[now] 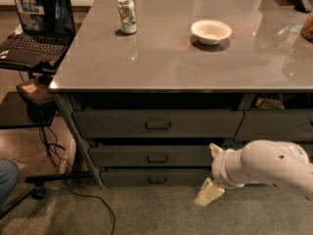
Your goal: Open middle drawer
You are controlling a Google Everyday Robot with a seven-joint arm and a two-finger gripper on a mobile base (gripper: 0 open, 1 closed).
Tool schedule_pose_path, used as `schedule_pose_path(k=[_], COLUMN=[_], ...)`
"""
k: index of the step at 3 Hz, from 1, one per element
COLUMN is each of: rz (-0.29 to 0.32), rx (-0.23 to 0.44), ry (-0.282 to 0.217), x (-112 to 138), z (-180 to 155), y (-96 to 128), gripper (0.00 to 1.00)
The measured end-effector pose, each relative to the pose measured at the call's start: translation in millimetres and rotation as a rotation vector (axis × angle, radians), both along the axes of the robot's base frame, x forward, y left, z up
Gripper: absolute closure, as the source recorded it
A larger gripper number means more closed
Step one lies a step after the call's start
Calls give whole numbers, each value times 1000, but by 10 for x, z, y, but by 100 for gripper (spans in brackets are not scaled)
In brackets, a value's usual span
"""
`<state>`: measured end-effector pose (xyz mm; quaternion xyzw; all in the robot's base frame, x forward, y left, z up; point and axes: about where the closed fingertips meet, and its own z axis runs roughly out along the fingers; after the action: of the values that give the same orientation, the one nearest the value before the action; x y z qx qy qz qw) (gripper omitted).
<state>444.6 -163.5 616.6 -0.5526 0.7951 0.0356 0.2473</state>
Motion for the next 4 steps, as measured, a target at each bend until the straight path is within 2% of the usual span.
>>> schedule_pose_path(k=[1, 2, 3, 4], rz=[-52, -51, -83, -134], rx=[110, 109, 94, 41], ry=[-10, -11, -43, -61], x=[232, 233, 347, 375], z=[-711, -704, -788, -1069], y=[-17, -18, 4, -97], gripper=[0, 0, 0, 0])
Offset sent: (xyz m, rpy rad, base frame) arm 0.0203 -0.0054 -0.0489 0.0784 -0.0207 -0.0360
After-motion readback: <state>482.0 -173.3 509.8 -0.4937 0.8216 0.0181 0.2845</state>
